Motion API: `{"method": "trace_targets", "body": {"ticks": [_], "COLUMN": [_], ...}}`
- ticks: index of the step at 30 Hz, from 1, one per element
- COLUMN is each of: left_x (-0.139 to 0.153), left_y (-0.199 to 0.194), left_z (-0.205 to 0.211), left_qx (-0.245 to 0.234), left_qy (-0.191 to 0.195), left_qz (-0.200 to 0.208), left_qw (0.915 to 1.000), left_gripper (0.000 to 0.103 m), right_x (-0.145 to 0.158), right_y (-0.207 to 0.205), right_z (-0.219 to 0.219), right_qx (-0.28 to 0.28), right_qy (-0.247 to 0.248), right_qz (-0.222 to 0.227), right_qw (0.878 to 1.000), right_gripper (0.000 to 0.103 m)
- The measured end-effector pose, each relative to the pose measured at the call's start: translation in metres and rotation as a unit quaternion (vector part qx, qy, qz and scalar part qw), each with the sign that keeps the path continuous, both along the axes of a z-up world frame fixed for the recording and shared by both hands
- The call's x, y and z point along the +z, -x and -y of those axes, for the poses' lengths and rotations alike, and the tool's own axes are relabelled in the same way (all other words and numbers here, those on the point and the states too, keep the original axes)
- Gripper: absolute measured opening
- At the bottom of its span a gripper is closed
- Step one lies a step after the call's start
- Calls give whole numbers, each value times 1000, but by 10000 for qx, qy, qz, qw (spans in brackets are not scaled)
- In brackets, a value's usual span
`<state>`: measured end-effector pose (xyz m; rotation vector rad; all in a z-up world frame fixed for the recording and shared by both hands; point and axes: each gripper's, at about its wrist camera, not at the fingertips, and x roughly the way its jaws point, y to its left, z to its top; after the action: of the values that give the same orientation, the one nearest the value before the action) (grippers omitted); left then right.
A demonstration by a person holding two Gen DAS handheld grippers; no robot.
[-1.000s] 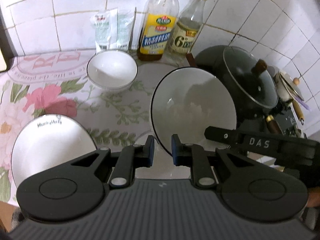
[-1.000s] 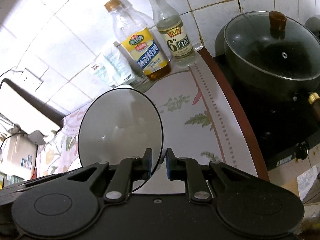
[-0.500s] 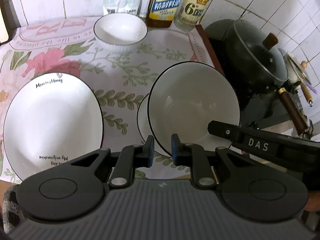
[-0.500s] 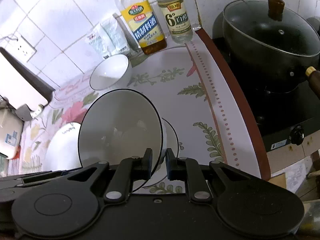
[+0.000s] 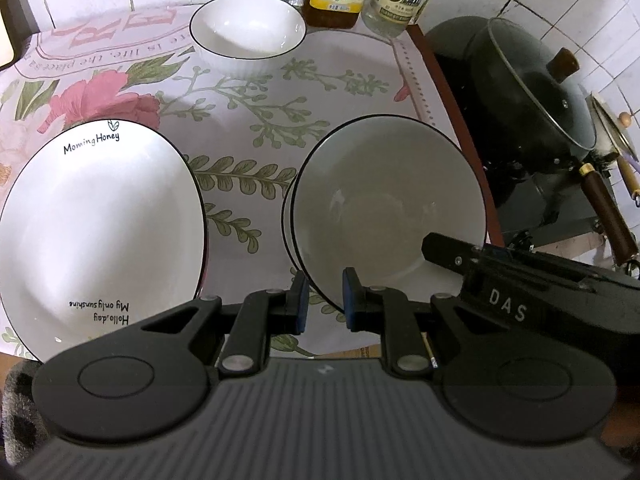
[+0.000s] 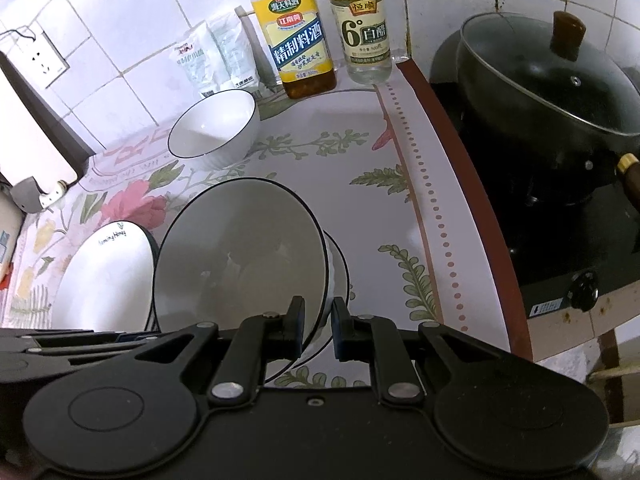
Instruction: Organize plates and bowls
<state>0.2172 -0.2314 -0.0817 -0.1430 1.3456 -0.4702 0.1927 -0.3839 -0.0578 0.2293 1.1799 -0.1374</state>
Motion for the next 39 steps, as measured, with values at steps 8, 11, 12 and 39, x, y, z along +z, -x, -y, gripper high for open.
{"method": "trace_targets", "body": {"ticks": [8,11,12,39], "left_x": [-9,-12,-13,31], "left_y": [-6,-7,-7,-7], "left_z": [2,2,2,-20], "left_qx": [49,99,116,-1], "left_qy": [-26,-17,-23,346], "left_qz": [-220,-311,-320,140], "left_qw": [9997,9995,9994,9993], "left_gripper": [15,16,16,19], "right_x": [-6,-6,-7,36], "right_y": [-2,-2,-2,-3], "right_z": [-1,-3,-5,-11], "right_qx": [44,75,113,545], "right_qy": [118,212,255,118], "right_qz": [-15,54,59,541], "right_qw": [9999,9997,9996,9970], "right_gripper": [18,18,18,45]}}
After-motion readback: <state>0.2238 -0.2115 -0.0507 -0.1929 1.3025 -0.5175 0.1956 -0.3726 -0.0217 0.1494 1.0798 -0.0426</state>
